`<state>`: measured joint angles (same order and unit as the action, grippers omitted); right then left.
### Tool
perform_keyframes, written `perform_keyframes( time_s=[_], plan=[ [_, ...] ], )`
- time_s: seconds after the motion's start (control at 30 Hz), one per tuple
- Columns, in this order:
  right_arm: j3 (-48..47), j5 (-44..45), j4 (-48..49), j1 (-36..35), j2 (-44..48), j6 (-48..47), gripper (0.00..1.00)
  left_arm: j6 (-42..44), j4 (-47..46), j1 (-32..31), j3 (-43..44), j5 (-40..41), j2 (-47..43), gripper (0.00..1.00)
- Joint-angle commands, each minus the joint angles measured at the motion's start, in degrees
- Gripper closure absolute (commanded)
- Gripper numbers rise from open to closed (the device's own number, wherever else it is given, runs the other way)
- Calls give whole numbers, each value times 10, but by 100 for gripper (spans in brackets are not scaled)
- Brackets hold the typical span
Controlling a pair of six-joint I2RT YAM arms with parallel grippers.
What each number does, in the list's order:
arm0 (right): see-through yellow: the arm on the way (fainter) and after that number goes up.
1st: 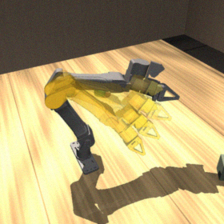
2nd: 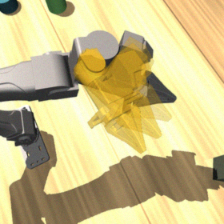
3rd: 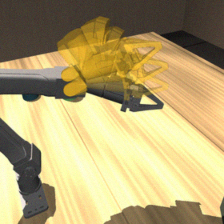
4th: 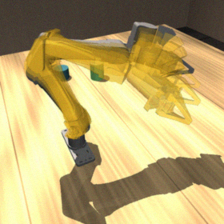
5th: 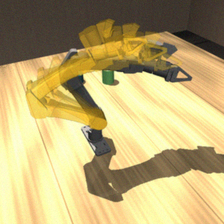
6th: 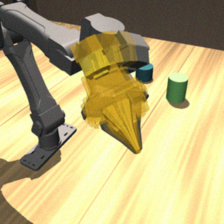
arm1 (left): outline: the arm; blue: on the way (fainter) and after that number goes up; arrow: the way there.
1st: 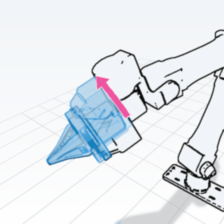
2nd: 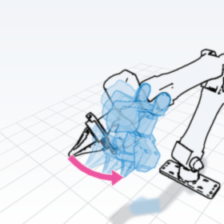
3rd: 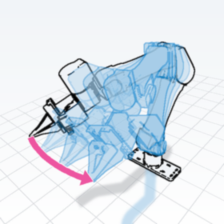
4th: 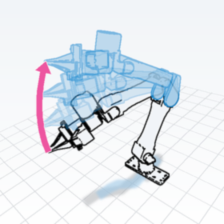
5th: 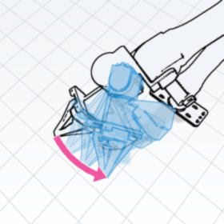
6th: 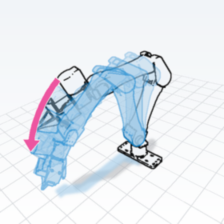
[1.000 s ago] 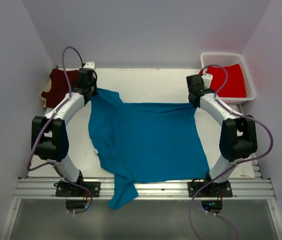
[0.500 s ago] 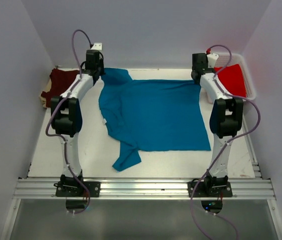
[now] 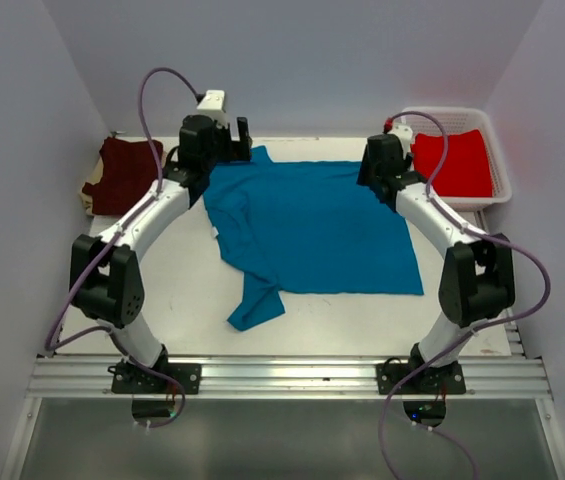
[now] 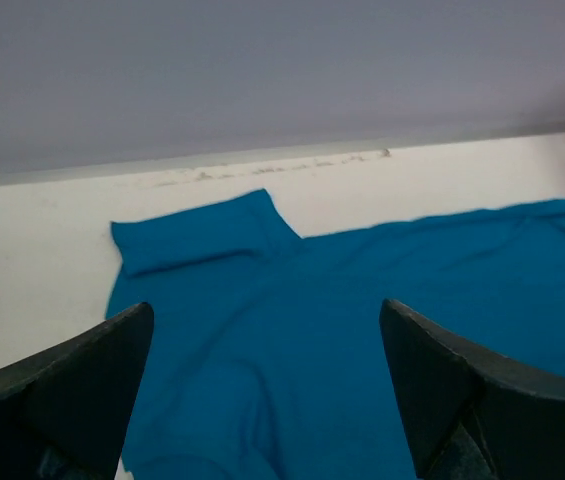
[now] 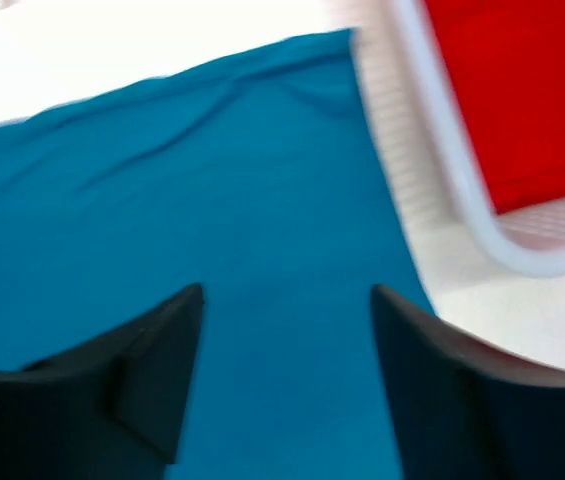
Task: Fold and stack the t-shirts
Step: Flatten out the tshirt
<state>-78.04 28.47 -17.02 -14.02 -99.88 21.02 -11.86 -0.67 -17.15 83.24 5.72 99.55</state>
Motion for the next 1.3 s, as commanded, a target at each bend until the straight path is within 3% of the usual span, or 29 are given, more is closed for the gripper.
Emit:
perform_keyframes(
  time_s=[0.0, 0.03, 0.07, 0.1, 0.17, 0.2, 0.3, 0.87, 1.07, 1.27],
  plan=[
    [45, -73, 25, -29, 60, -8, 41, -82, -8, 0, -117, -44, -23, 3],
    [56, -89, 24, -31, 69, -9, 55, -89, -15, -1, -140, -54, -29, 8],
    [67, -92, 20, -32, 76, -1, 91, -95, -23, -1, -159, -69, -36, 13],
    [93, -95, 22, -33, 94, 3, 100, -103, -30, -1, -193, -76, -39, 29],
    [116, -97, 24, -33, 107, 8, 100, -110, -58, -1, -227, -97, -45, 52],
    [135, -97, 26, -33, 116, 10, 100, -120, -64, -1, -251, -101, -45, 77],
    [152, -104, 22, -33, 111, 13, 100, -136, -90, -3, -284, -121, -36, 100],
    [207, -134, 13, -32, 46, 66, 100, -163, -52, -13, -437, -75, -89, 100],
    [216, -116, 0, -33, 25, 75, 100, -147, -29, -13, -431, -60, -61, 100],
    [211, -68, -44, -26, -10, 97, 100, -137, 80, -11, -398, 65, -62, 100]
  ],
)
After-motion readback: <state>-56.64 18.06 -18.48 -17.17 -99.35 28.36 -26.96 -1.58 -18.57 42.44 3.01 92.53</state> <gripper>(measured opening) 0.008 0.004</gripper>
